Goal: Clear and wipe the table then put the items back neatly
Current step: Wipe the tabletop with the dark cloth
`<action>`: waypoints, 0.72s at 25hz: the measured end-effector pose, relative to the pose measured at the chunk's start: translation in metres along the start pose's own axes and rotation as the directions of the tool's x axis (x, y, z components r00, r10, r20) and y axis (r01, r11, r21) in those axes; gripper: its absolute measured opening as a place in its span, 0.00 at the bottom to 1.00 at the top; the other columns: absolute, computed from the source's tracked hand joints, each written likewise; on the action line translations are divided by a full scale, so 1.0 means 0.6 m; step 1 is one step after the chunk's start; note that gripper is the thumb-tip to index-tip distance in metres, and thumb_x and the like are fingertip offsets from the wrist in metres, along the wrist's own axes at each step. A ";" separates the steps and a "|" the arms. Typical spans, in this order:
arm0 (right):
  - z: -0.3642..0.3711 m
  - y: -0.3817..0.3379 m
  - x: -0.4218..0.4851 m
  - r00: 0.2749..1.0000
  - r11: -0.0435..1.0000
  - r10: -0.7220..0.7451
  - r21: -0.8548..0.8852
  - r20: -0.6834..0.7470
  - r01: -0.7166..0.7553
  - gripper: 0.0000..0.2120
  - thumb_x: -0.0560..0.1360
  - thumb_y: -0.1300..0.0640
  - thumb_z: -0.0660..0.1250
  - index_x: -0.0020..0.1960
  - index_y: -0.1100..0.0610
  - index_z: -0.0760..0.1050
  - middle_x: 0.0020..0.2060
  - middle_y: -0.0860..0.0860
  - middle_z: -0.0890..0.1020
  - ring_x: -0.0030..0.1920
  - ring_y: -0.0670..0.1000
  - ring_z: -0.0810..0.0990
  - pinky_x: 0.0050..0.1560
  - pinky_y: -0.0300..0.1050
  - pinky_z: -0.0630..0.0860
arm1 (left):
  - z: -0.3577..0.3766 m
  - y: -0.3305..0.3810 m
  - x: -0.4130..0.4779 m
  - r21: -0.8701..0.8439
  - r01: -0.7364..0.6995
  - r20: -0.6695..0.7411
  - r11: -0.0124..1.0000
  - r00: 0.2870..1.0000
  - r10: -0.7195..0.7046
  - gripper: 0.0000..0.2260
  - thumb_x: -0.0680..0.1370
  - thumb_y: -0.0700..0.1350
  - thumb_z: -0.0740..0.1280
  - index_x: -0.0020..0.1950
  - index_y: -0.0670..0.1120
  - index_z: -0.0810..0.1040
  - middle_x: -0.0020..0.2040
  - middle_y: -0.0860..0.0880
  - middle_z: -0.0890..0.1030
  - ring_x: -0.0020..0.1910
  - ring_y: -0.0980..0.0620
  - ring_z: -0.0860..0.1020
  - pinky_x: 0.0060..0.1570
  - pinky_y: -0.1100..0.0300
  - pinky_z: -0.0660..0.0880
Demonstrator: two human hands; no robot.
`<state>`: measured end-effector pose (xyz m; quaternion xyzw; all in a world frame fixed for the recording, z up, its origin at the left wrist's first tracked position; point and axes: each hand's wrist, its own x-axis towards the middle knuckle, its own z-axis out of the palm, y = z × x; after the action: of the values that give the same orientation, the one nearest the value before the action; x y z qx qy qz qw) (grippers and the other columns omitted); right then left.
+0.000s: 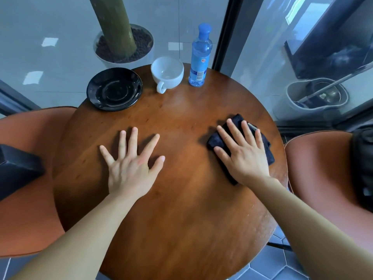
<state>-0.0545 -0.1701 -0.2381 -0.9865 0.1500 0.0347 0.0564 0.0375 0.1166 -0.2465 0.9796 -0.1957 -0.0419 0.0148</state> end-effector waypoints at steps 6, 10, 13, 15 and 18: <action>-0.004 0.017 0.064 0.974 0.973 0.226 0.050 -0.029 -0.224 0.29 0.81 0.32 0.44 0.80 0.38 0.50 0.82 0.44 0.52 0.82 0.56 0.44 0.79 0.62 0.39 | -0.001 0.000 0.002 -0.010 -0.012 -0.006 1.000 1.000 0.012 0.33 0.77 0.73 0.35 0.81 0.66 0.49 0.84 0.45 0.52 0.83 0.38 0.50 0.72 0.22 0.48; -0.007 0.019 0.084 0.952 0.950 0.305 0.075 -0.033 -0.302 0.29 0.81 0.32 0.44 0.80 0.38 0.50 0.82 0.44 0.52 0.82 0.56 0.44 0.79 0.62 0.40 | 0.000 0.001 0.003 -0.001 -0.012 -0.007 1.000 1.000 0.012 0.34 0.77 0.73 0.36 0.82 0.65 0.49 0.84 0.44 0.53 0.82 0.38 0.51 0.72 0.22 0.49; -0.008 0.022 0.093 0.945 0.943 0.327 0.070 -0.019 -0.325 0.30 0.80 0.32 0.43 0.80 0.38 0.49 0.82 0.44 0.50 0.82 0.56 0.43 0.79 0.62 0.40 | 0.000 0.001 0.003 -0.001 -0.018 -0.006 1.000 1.000 0.018 0.33 0.78 0.73 0.38 0.82 0.65 0.50 0.84 0.44 0.54 0.82 0.37 0.52 0.72 0.21 0.49; -0.007 0.023 0.091 0.946 0.944 0.324 0.068 -0.024 -0.322 0.30 0.80 0.32 0.43 0.80 0.39 0.49 0.82 0.45 0.50 0.82 0.56 0.43 0.79 0.62 0.40 | 0.001 0.001 0.002 0.002 -0.016 -0.009 1.000 1.000 0.016 0.33 0.78 0.73 0.37 0.82 0.65 0.49 0.84 0.44 0.53 0.82 0.37 0.52 0.72 0.22 0.49; -0.007 0.022 0.090 0.947 0.947 0.319 0.059 -0.032 -0.317 0.31 0.80 0.31 0.42 0.80 0.39 0.49 0.82 0.45 0.50 0.82 0.56 0.43 0.79 0.62 0.41 | 0.002 0.000 0.002 0.001 -0.007 -0.018 1.000 1.000 0.007 0.33 0.77 0.73 0.36 0.82 0.65 0.49 0.84 0.44 0.53 0.82 0.37 0.51 0.72 0.22 0.49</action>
<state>-0.0069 -0.1989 -0.2400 -0.9480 0.3090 0.0192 0.0732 0.0385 0.1159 -0.2476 0.9793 -0.1989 -0.0327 0.0163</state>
